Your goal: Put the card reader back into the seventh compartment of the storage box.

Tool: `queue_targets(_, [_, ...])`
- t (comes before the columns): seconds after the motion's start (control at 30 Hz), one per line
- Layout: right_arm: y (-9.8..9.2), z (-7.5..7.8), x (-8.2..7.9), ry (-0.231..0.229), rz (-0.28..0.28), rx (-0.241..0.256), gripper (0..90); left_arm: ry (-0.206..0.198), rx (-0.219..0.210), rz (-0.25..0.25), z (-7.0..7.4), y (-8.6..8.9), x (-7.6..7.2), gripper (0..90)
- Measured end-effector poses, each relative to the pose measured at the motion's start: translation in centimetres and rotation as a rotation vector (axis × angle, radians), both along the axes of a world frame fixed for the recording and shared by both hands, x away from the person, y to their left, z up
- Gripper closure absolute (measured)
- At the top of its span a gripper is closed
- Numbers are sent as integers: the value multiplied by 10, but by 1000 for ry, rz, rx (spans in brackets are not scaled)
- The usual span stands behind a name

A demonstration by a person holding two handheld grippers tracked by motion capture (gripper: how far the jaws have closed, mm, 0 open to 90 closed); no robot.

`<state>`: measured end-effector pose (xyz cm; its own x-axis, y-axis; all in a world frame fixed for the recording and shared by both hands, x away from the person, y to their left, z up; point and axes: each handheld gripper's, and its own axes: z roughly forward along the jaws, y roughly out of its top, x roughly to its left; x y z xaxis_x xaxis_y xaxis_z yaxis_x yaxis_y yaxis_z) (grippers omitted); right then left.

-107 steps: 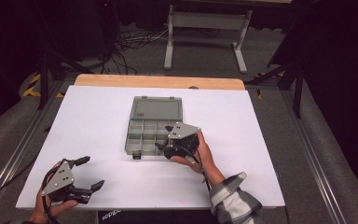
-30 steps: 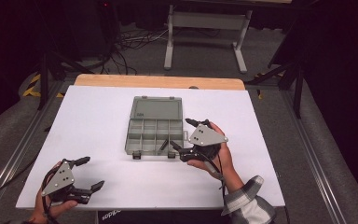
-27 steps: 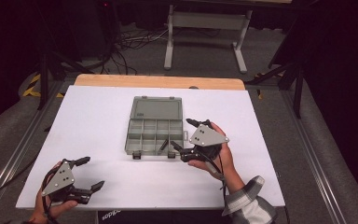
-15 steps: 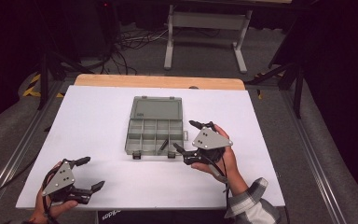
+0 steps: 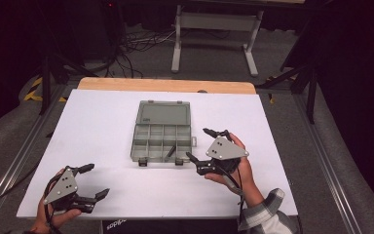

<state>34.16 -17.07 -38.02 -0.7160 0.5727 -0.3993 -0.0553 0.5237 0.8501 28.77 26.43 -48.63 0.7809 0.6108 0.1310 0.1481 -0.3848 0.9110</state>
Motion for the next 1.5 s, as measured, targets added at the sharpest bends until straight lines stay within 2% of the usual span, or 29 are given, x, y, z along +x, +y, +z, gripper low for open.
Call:
queue_targets(0.47, [-19,-6,-14,-11,-31,-21,161,6,10,0,-1,-1,1,79])
queue_targets(0.77, [-33,-13,-21,0,-40,-25,148,2,26,-10,-1,-4,0,77])
queue_targets(0.83, [-35,-15,-23,-3,-38,-39,145,0,15,-8,-1,-4,1,77])
queue_targets(0.97, [-40,-18,-26,-3,-40,-23,143,7,30,-15,-2,-5,1,76])
queue_targets(1.17, [-47,-26,-30,0,-48,-35,138,7,27,-14,-2,-6,1,76])
queue_targets(1.27, [-49,-30,-31,0,-72,-48,135,9,27,-16,-2,-7,1,76])
queue_targets(1.5, [-58,-39,-34,17,-85,-46,116,8,31,-18,-2,-7,2,76])
